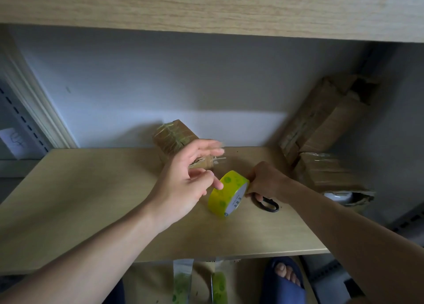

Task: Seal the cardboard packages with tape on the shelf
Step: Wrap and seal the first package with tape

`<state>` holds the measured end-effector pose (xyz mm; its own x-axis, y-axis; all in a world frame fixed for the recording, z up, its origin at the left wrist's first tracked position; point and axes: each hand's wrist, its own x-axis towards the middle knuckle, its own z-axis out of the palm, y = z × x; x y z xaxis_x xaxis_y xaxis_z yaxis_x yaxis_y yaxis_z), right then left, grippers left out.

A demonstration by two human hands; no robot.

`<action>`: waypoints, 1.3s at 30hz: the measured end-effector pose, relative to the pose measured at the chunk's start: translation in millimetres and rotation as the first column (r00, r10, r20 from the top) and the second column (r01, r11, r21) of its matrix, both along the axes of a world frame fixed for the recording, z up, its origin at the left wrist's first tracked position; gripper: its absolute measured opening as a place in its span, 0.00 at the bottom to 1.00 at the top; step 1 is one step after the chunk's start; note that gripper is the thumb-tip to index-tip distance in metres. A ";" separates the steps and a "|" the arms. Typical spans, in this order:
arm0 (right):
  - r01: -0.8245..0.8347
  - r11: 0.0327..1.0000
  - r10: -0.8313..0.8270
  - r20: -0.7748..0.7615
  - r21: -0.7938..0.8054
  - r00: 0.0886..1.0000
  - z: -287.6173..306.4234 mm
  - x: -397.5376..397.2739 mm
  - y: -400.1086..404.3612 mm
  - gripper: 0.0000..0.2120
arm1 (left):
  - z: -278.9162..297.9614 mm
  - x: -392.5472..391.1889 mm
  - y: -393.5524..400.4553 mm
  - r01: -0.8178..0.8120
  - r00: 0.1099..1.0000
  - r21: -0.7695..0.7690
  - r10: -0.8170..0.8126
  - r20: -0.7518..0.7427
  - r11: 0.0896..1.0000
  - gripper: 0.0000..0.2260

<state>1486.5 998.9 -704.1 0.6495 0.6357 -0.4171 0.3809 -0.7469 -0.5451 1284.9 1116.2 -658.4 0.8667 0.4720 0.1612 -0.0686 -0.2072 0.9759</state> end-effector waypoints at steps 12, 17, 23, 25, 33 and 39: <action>0.040 0.983 -0.068 0.150 0.178 0.986 -14.2 1.1 -14.8 0.10 | 5.1 -3.9 3.0 0.032 0.999 -0.217 -0.036 -0.013 0.976 0.25; 0.091 0.867 -0.283 0.335 0.489 0.898 10.6 -7.2 -16.0 0.12 | 7.4 -4.0 3.7 0.065 0.998 -0.345 -0.066 0.011 0.936 0.26; 0.103 0.628 0.048 -0.171 0.771 0.984 64.3 -63.1 -1.2 0.14 | 8.6 -2.9 3.9 0.094 0.995 -0.396 -0.076 0.062 0.913 0.27; 0.112 0.614 0.036 -0.170 0.782 0.985 61.2 -68.1 6.5 0.10 | 8.8 -3.4 4.5 0.085 0.995 -0.403 -0.056 0.083 0.911 0.27; 0.042 0.553 0.054 -0.086 0.832 0.995 66.9 -69.5 21.3 0.03 | 20.6 -11.9 15.8 0.033 0.999 -0.283 -0.022 0.041 0.958 0.30; 0.001 0.574 -0.002 0.000 0.819 1.000 65.9 -83.2 33.2 0.04 | 27.7 -14.3 27.1 -0.135 0.991 0.072 0.136 -0.007 0.988 0.32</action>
